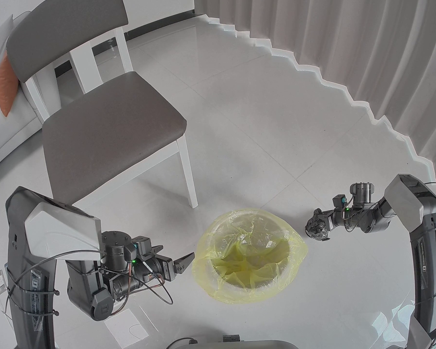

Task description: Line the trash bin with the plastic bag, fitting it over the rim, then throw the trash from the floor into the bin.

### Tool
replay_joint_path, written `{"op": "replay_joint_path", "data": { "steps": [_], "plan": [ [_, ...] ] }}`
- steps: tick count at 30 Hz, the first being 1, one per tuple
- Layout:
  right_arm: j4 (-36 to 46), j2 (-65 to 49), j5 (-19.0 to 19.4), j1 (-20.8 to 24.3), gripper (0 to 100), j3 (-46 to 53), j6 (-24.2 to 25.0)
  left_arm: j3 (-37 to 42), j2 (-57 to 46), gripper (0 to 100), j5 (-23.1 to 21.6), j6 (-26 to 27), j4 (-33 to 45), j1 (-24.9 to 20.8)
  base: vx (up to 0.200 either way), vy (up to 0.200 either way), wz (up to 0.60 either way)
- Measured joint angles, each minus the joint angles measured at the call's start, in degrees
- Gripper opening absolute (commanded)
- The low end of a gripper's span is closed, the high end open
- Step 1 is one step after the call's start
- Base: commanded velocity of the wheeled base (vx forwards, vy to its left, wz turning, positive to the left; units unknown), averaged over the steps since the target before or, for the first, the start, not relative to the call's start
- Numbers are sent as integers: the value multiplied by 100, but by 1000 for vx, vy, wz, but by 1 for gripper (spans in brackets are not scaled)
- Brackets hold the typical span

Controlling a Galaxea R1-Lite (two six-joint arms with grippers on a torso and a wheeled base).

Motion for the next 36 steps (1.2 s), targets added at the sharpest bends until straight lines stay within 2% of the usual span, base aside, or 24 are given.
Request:
{"op": "replay_joint_path", "data": {
  "steps": [6,12,27,32,36],
  "plan": [
    [-5,41,2,4,0,9,-16,-13,20,100,-2,-2,-2,5,0,0,0],
    [-29,-239,4,4,0,469,-52,-6,34,100,-2,-6,-2,5,0,0,0],
    [-569,-2933,160,166,0,2925,-173,193,0,100,52,-96,-13,-48,0,0,0],
    [-566,-3928,217,434,0,3402,-165,206,1,100,66,-140,-13,-28,0,0,0],
    [-464,-4600,244,886,0,3652,-134,207,9,100,72,-158,-11,-15,0,0,0]
  ]
}}
